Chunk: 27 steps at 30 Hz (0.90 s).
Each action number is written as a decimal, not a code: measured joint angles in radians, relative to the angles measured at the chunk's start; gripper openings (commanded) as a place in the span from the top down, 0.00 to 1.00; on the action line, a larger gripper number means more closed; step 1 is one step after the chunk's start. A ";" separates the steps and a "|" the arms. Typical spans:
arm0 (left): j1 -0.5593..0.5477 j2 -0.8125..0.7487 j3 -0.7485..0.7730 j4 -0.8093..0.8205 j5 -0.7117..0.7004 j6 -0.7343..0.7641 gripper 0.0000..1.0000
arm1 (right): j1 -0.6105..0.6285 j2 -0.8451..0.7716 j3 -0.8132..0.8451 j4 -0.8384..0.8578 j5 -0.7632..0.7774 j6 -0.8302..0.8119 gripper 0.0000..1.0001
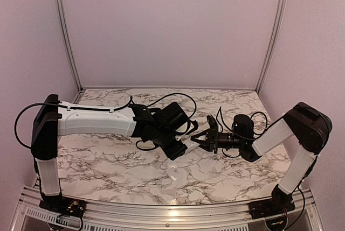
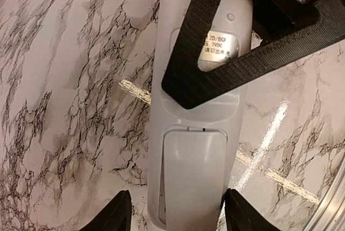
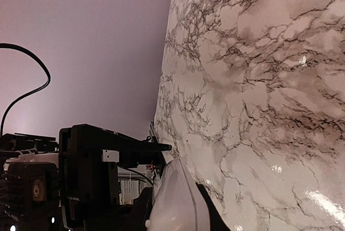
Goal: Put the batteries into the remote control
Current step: Load the battery cover onto the remote control without the battery cover.
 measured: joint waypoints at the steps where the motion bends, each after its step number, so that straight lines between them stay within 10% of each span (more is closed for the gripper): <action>1: 0.000 0.000 0.000 0.000 0.000 0.000 0.37 | 0.000 0.000 0.000 0.000 0.000 0.000 1.00; 14: 0.016 -0.135 -0.124 0.040 0.092 0.049 0.17 | -0.005 0.000 0.000 0.012 -0.051 0.001 1.00; 27: 0.029 -0.430 -0.399 0.227 0.188 0.292 0.50 | -0.006 0.000 0.001 0.023 -0.096 0.008 1.00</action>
